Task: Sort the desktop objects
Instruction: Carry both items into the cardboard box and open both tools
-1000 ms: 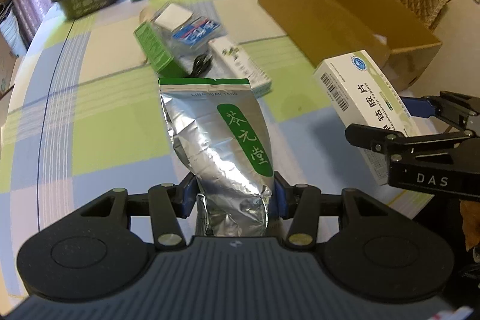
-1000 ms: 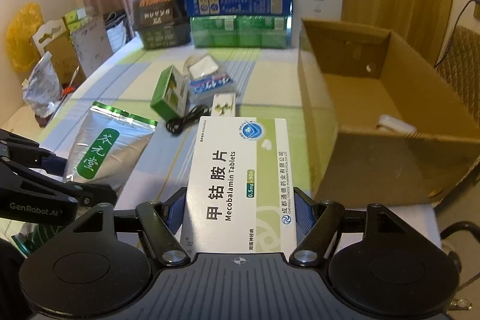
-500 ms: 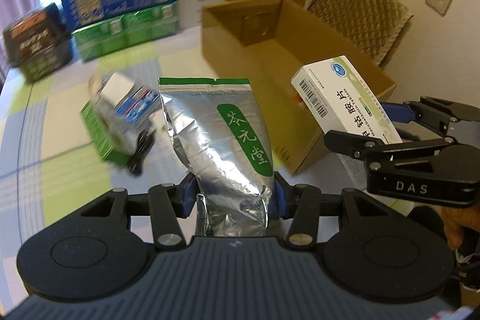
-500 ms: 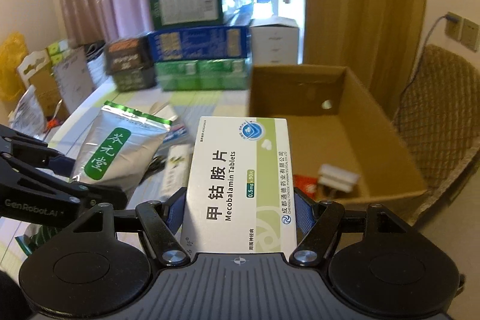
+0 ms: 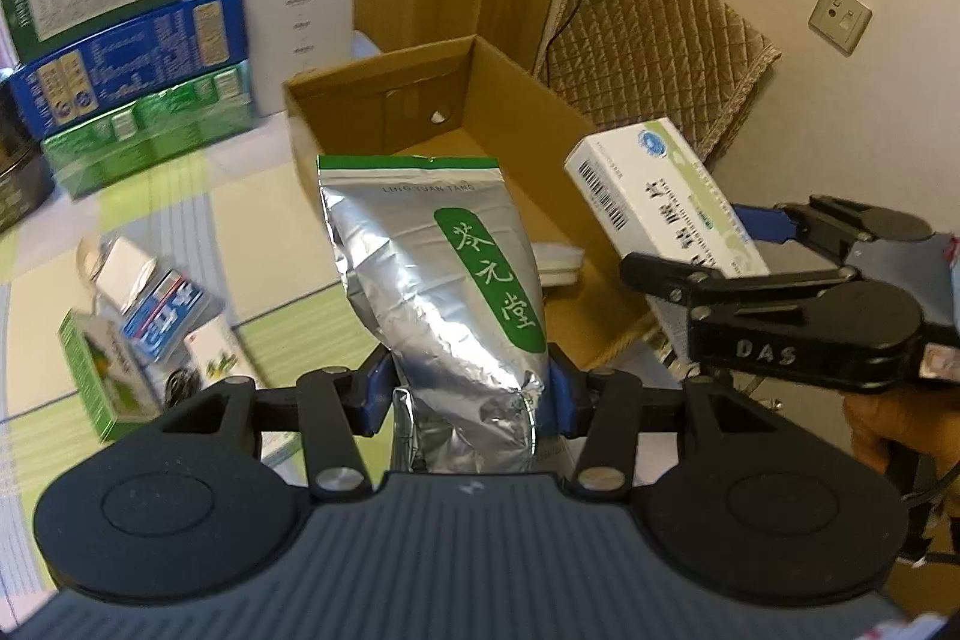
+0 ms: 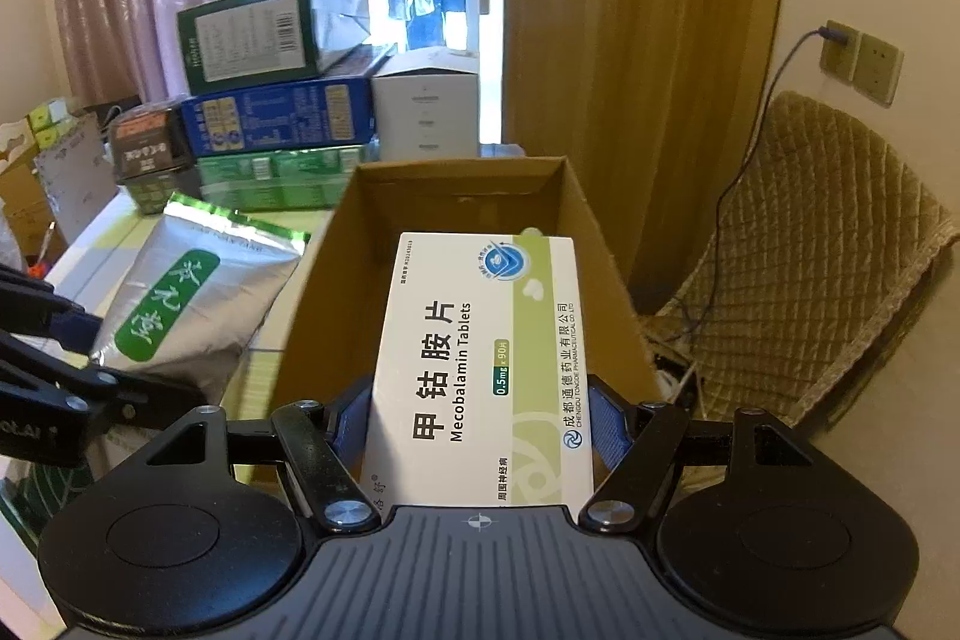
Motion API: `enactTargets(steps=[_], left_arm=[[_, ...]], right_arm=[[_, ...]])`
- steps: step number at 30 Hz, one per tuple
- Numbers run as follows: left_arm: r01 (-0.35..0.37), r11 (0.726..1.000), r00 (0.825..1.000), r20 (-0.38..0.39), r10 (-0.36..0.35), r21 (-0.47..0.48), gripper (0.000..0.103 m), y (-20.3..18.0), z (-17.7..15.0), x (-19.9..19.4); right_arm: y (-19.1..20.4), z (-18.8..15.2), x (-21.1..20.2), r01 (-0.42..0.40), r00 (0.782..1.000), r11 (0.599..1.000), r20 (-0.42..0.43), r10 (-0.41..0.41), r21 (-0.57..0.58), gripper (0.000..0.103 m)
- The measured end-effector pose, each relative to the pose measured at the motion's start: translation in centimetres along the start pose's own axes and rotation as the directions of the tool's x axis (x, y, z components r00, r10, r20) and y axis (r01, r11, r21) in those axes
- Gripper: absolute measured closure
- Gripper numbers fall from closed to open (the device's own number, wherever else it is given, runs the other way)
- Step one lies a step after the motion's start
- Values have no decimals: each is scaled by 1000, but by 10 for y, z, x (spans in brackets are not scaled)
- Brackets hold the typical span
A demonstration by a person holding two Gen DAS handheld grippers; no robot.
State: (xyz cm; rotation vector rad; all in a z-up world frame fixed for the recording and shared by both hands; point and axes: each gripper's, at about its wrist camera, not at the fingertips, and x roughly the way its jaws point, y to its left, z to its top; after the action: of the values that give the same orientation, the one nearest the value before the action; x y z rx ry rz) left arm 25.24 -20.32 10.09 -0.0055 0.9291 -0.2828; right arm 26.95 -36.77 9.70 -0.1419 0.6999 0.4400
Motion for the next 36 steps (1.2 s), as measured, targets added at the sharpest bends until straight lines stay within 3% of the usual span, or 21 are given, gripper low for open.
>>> enactTargets(steps=[16, 30, 36], left_arm=[[-9, 998, 1000, 10, 10, -67, 58, -10, 62, 53], [-8, 994, 1000, -7, 7, -112, 57, -3, 69, 91], [-29, 993, 999, 25, 32, -114, 55, 2, 65, 86]], right_arm=[[-48, 23, 37, 2, 1000, 1000, -9, -2, 21, 35], [-59, 17, 59, 0, 999, 999, -40, 1, 35, 35], [-58, 15, 63, -4, 999, 999, -43, 5, 35, 35]])
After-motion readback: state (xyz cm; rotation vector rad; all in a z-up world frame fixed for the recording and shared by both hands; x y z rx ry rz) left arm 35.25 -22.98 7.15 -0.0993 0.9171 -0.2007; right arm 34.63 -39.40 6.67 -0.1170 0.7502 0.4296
